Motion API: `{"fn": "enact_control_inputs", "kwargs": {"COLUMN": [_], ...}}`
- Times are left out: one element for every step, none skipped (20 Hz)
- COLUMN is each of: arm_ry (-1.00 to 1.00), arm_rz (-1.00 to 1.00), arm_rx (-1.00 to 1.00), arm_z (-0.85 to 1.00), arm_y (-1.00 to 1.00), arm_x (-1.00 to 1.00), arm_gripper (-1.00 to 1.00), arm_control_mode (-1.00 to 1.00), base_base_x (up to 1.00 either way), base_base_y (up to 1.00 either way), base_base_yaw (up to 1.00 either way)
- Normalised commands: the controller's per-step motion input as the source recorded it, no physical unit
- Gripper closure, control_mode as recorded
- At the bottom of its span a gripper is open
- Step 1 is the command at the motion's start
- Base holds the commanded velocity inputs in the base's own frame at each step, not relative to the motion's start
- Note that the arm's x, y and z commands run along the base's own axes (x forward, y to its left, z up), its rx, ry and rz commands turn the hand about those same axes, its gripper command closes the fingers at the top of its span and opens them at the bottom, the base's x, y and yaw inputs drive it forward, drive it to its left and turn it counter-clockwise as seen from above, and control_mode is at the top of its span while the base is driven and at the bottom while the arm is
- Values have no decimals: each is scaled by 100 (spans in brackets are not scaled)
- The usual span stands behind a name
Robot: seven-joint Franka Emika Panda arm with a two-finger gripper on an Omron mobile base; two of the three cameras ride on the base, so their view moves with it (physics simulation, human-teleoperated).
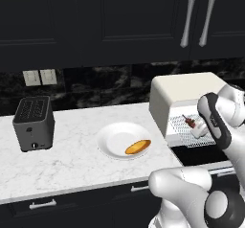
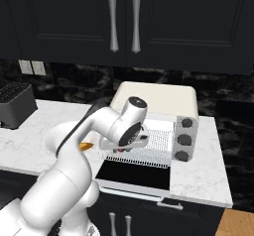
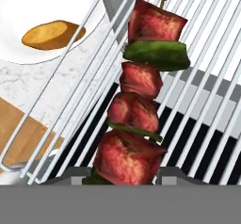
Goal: Pick up the kebab skewer and baguette bread, and place them inside the toaster oven. Close the toaster oven door and start by setting the timer.
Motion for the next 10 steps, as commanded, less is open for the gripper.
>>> {"fn": "enact_control_inputs", "kwargs": {"arm_ry": [0,0,0,0,0,0,0,0,0,0], "arm_rz": [0,0,0,0,0,0,0,0,0,0], "arm_rx": [6,5,4,2,1,1,1,1,0,0], "arm_z": [-1,-8,-17,-26,-26,-29,-31,-34,-34,-36], "arm_y": [0,0,0,0,0,0,0,0,0,0], "arm_x": [18,11,9,0,0,0,1,3,0,0], "arm_gripper": [100,100,100,100,100,100,100,100,100,100], "arm_control_mode": [-100,-100,-100,-100,-100,-100,-100,-100,-100,-100], "base_base_x": [0,0,0,0,0,0,0,0,0,0], "base_base_y": [0,0,0,0,0,0,0,0,0,0], "base_base_yaw": [0,0,0,0,0,0,0,0,0,0]}}
